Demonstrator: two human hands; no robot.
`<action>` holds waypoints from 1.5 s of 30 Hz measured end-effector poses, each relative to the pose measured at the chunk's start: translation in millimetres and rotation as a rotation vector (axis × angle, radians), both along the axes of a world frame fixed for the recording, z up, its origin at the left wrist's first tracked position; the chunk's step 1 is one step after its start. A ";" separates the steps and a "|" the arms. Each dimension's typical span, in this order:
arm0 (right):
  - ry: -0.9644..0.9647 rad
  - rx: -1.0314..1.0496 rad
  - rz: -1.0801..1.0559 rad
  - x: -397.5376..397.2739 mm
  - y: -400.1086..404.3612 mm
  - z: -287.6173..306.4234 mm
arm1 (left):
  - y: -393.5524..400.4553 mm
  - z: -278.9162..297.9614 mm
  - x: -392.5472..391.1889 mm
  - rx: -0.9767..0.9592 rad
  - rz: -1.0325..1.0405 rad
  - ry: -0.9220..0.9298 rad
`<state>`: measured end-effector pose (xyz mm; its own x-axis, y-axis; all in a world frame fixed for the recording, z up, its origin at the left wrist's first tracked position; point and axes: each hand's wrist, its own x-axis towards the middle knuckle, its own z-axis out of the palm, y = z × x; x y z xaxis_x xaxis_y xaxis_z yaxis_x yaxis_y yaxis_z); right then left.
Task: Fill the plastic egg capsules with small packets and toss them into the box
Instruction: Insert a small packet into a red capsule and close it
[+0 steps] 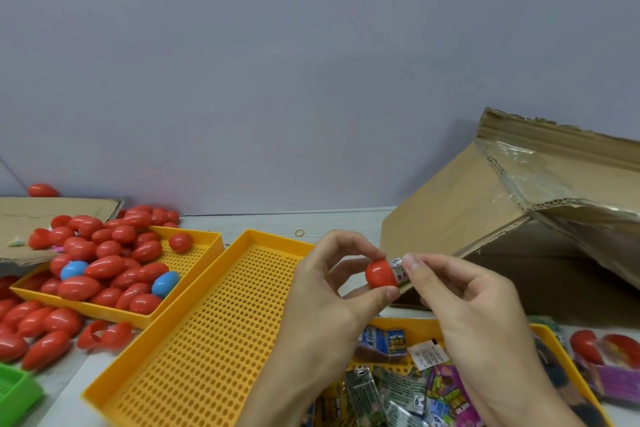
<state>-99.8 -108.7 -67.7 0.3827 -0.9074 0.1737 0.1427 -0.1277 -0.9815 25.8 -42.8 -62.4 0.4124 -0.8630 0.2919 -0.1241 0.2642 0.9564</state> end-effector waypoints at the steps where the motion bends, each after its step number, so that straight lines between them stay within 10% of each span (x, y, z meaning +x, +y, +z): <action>1: -0.002 0.007 0.005 -0.1 0.1 0.7 | -0.1 0.0 -0.1 -0.001 0.001 -0.009; 45: 0.166 -0.121 -0.070 -0.7 1.2 -4.3 | -0.9 -1.3 -5.4 -0.039 0.075 -0.133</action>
<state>-100.5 -107.5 -72.0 0.3522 -0.9090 0.2228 -0.0334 -0.2501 -0.9676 20.4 -43.7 -63.7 0.4307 -0.8180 0.3813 -0.2700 0.2864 0.9193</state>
